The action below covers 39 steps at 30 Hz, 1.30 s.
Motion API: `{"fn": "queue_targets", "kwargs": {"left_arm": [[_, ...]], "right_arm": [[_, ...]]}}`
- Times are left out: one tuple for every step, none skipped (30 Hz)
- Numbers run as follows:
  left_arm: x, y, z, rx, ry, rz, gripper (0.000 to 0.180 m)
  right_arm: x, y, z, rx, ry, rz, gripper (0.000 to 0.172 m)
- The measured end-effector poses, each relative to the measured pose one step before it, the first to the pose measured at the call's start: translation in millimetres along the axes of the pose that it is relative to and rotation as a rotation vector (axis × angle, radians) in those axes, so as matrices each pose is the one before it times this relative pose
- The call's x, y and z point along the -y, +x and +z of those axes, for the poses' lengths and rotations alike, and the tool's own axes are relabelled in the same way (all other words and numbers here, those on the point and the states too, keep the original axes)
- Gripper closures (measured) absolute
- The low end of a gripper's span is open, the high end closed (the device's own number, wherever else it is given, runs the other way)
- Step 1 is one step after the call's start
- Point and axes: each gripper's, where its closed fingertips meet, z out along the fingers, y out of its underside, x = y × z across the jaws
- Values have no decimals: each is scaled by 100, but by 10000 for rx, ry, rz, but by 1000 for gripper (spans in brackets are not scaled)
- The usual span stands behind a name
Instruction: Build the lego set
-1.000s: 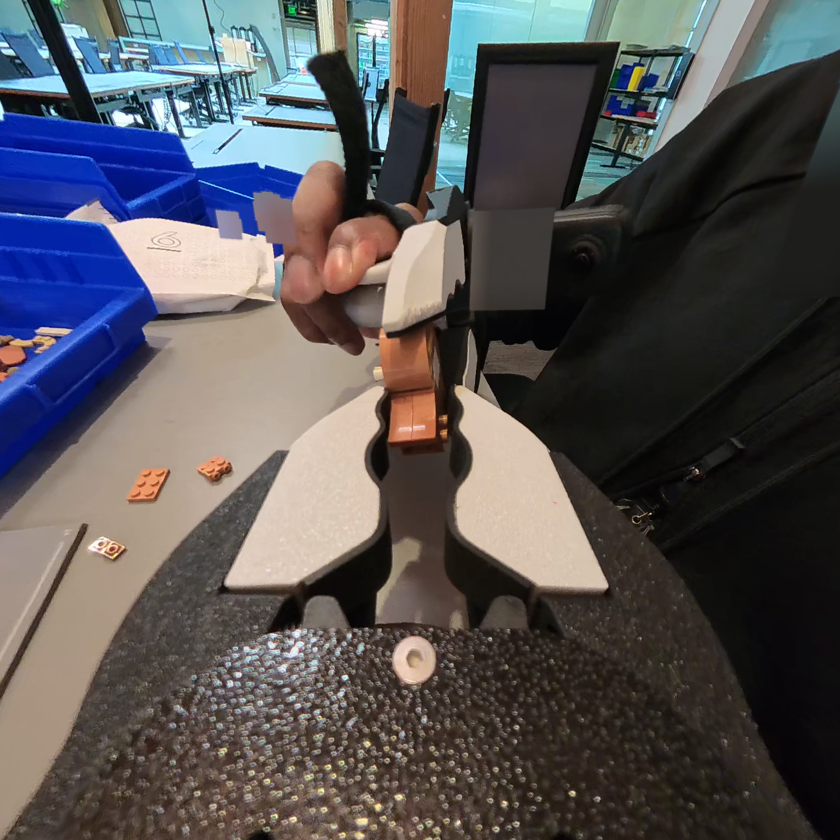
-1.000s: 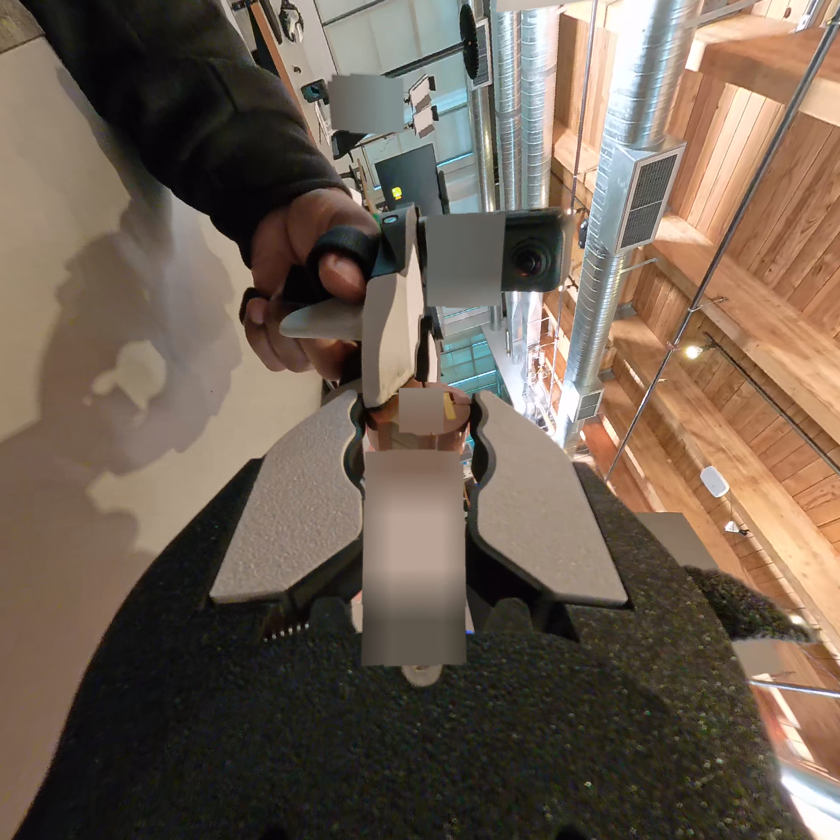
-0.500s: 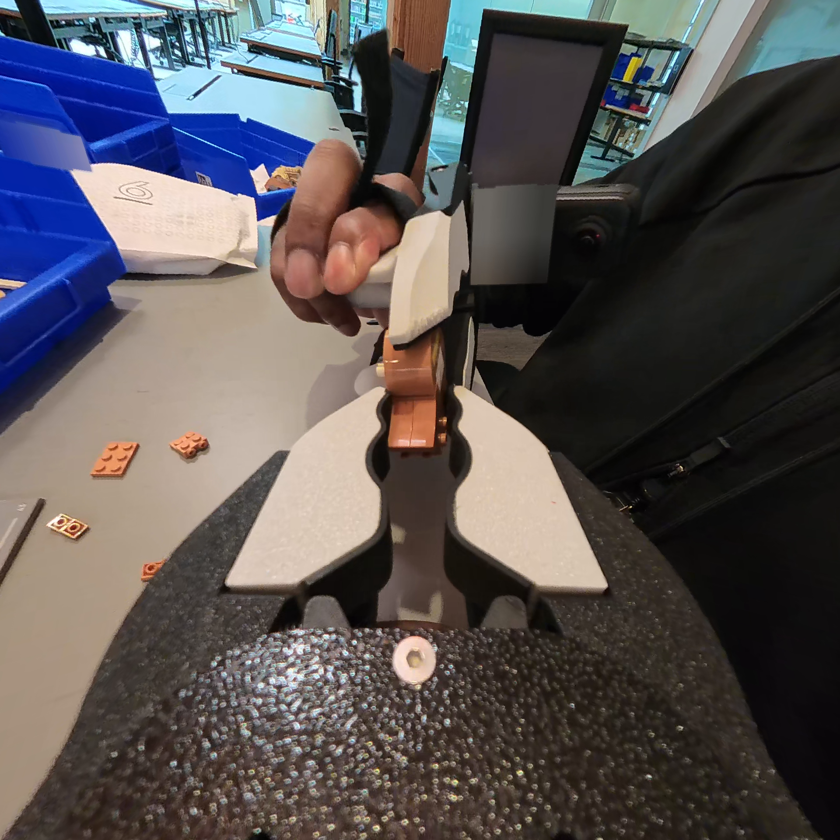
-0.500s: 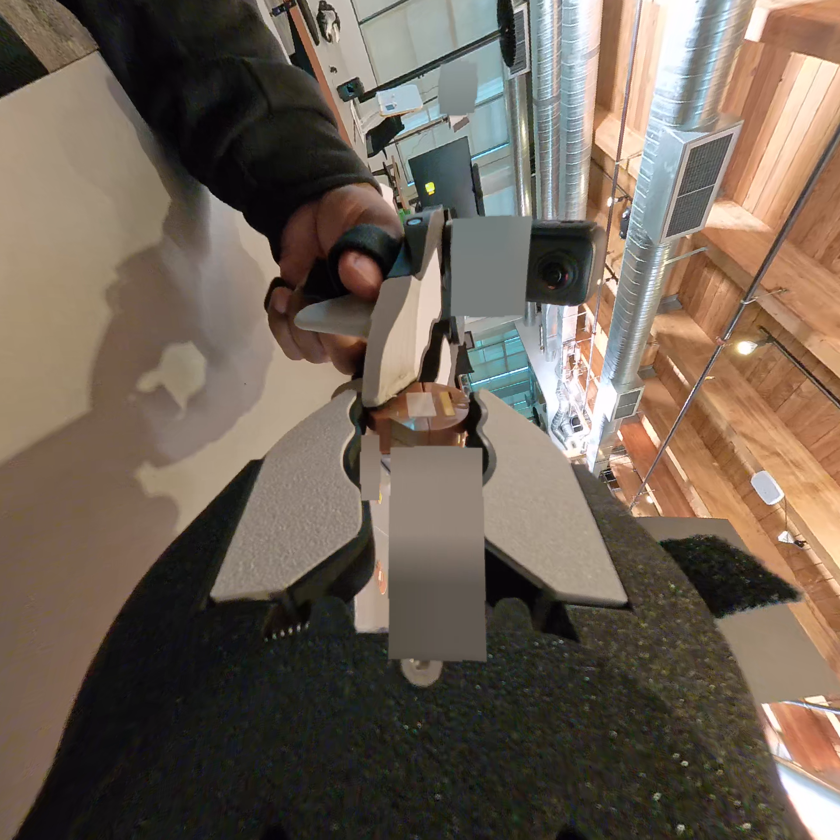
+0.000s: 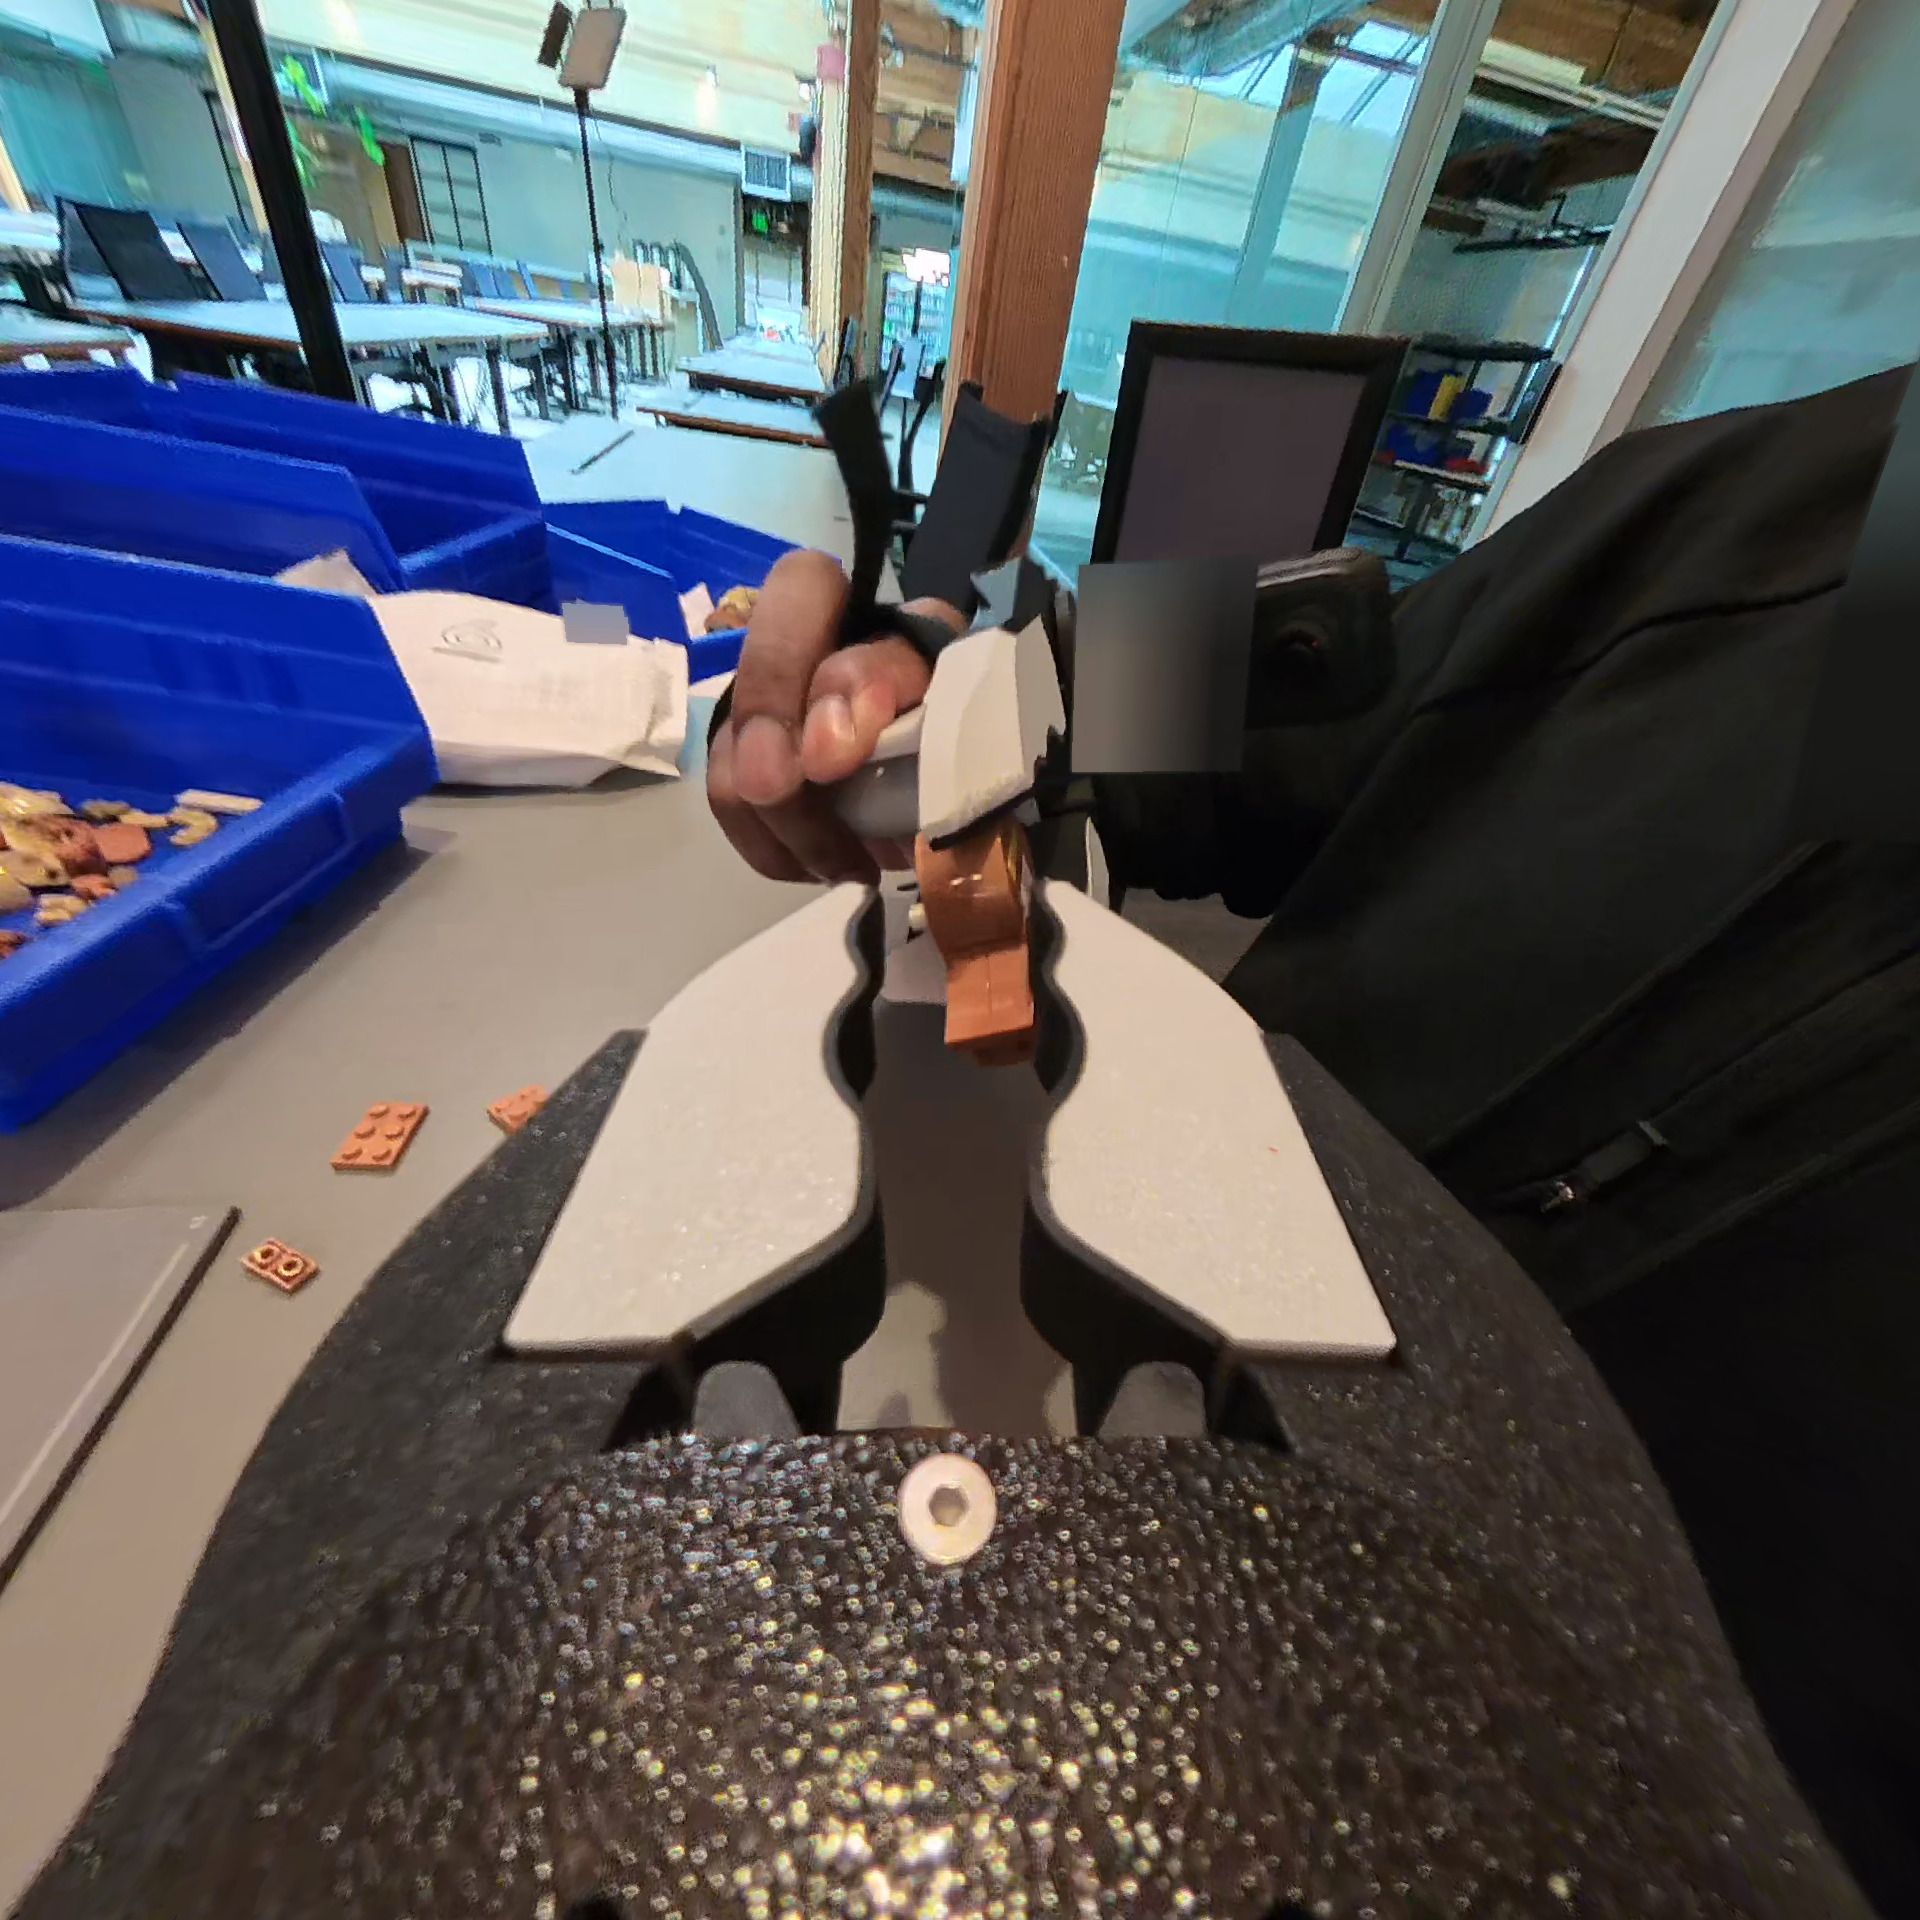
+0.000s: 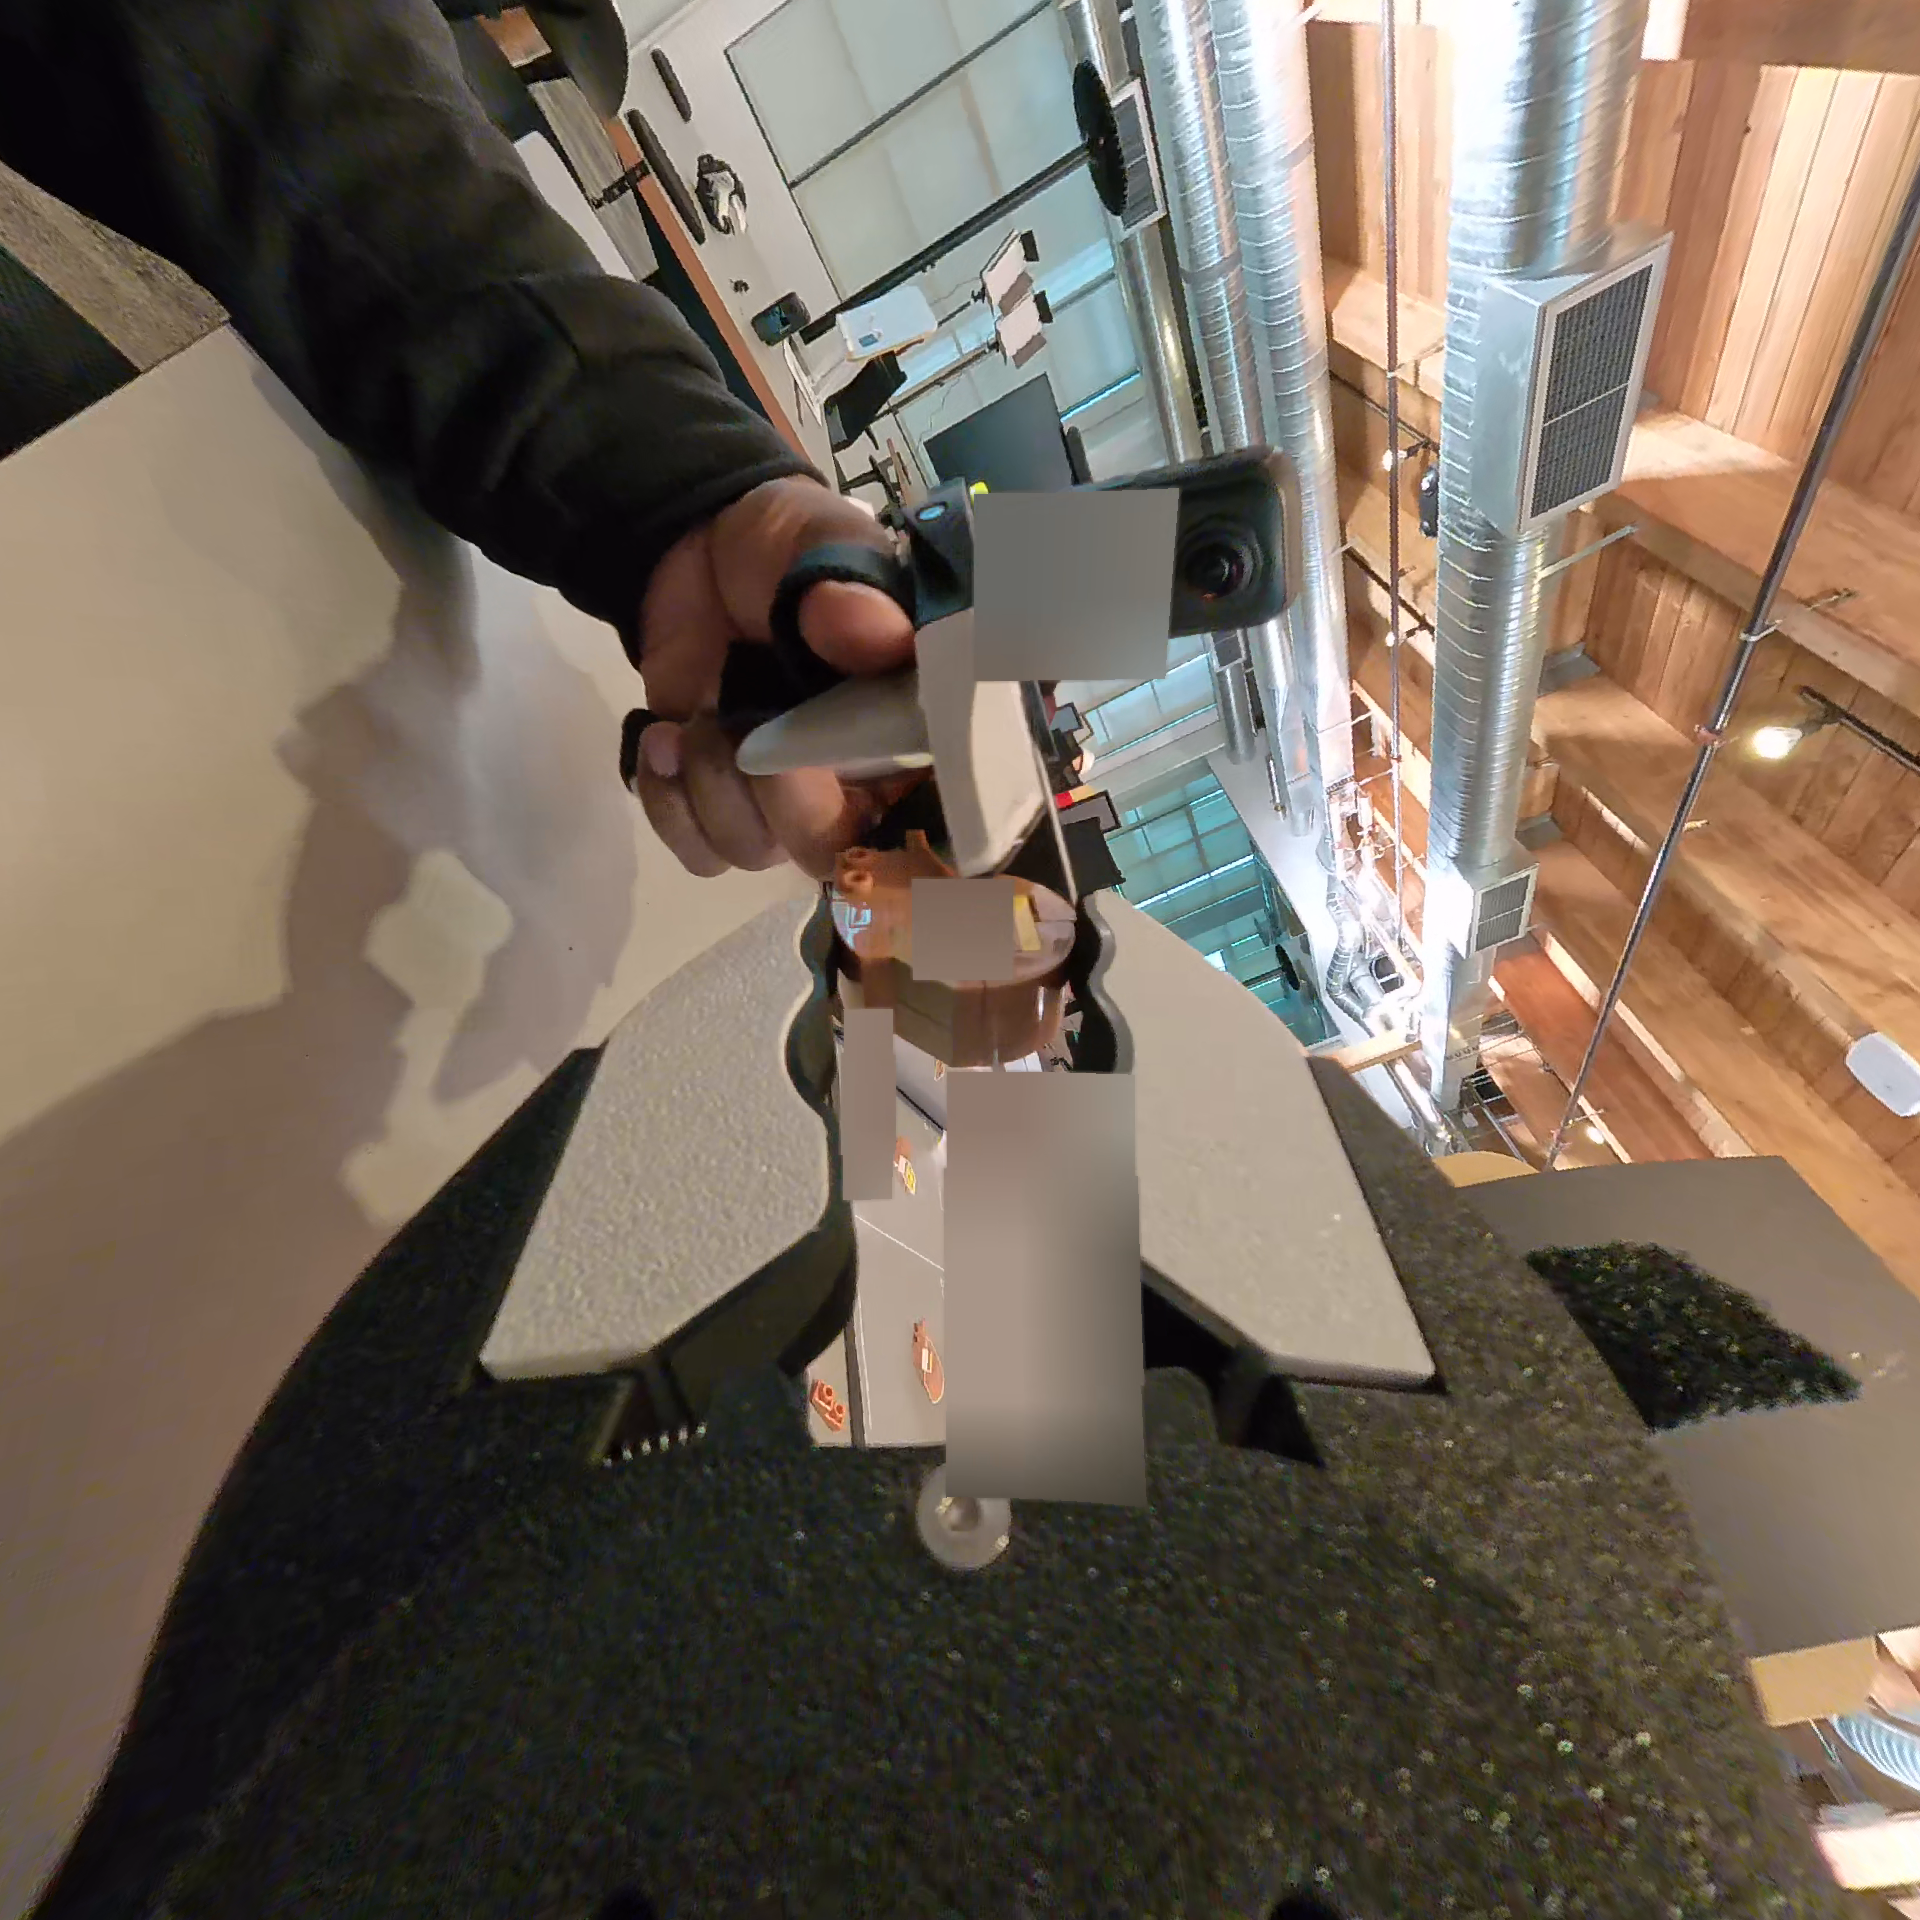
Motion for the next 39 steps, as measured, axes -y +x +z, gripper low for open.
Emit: {"fn": "queue_targets", "kwargs": {"left_arm": [[263,42,-115,13,132,95,158],[276,23,-116,5,136,86,159],[363,-19,-149,43,197,133,161],[429,1,-137,70,259,232,163],[381,110,-100,41,206,357,165],[225,245,-27,35,73,545,166],[117,307,21,62,-28,722,165],[6,328,31,75,-120,815,165],[-94,229,42,125,-181,806,165],[-72,149,53,142,-152,661,164],[-32,214,64,36,-88,431,163],[-77,113,97,33,-93,220,162],[-138,34,131,47,-105,111,160],[-200,30,139,32,-130,101,158],[-154,-37,73,95,-92,139,157],[-10,-138,2,146,-8,136,154],[-165,-79,55,70,-117,61,153],[-228,-30,81,31,-141,20,151],[42,1,39,20,35,15,150],[-39,38,37,10,-19,47,152],[-32,38,37,10,2,-13,152],[-35,-31,41,24,10,-122,152],[-54,-85,45,39,-8,-169,152],[-20,10,12,-47,1,-181,152],[-14,-18,-13,-37,5,-206,154],[34,-51,-47,-20,48,-179,157],[35,30,-46,-60,50,-164,158],[42,68,-53,-65,43,-107,159],[13,45,-2,-17,24,-60,159],[-15,-25,21,28,-10,-76,159],[-53,21,7,-12,-48,-23,160],[-38,36,8,-16,-35,-45,160],[-12,12,2,5,-16,-34,160],[-53,66,-9,-39,-36,-4,160],[-13,50,-15,-33,-8,-71,161],[-5,39,-16,-28,-9,-15,161],[-68,57,-6,-46,-30,11,161],[22,27,-2,-25,18,-41,162],[-25,64,-9,-63,-9,11,162]], "right_arm": [[1,-50,4,37,14,14,128],[16,-28,-15,31,17,35,129],[42,-6,-9,28,33,85,129],[73,63,-26,8,55,153,129],[89,121,-31,-11,58,212,128],[77,212,-36,-43,56,251,128],[82,252,-60,-53,68,281,128],[100,216,-75,-16,87,304,128],[74,210,-79,-10,74,288,128],[-10,186,-41,-17,20,247,128],[-50,98,-13,25,-8,216,128],[-13,20,4,44,10,193,128],[11,-7,17,40,18,190,128],[-29,-60,35,74,-17,195,128],[-49,-53,26,62,-22,136,128],[-21,-27,20,35,-8,63,128],[37,-79,21,66,1,58,128],[52,-98,50,67,-5,52,128],[-3,-89,59,45,-26,17,128],[-13,-85,42,43,-31,21,128],[-46,3,11,19,-41,47,128],[-62,48,-5,6,-44,63,128],[-58,4,-14,44,-24,90,128],[-14,-44,-9,66,1,82,128],[19,-92,2,66,3,27,128],[52,-76,14,40,8,-7,128],[63,-75,16,38,11,6,128],[62,-80,1,58,17,9,128],[25,-12,-5,18,-4,-19,128],[-24,-17,-9,7,-28,-27,128],[-31,-47,-6,44,-22,-9,128],[-14,-35,-10,18,-12,-26,128],[-4,-62,-4,25,-20,-28,128],[-7,-75,-10,49,-17,-24,128],[21,-57,-1,21,2,-22,129],[8,-76,5,47,-4,3,129],[-3,-67,-8,44,-14,-28,129],[13,-58,-16,26,5,-18,129],[9,-72,1,41,25,-21,129]]}}
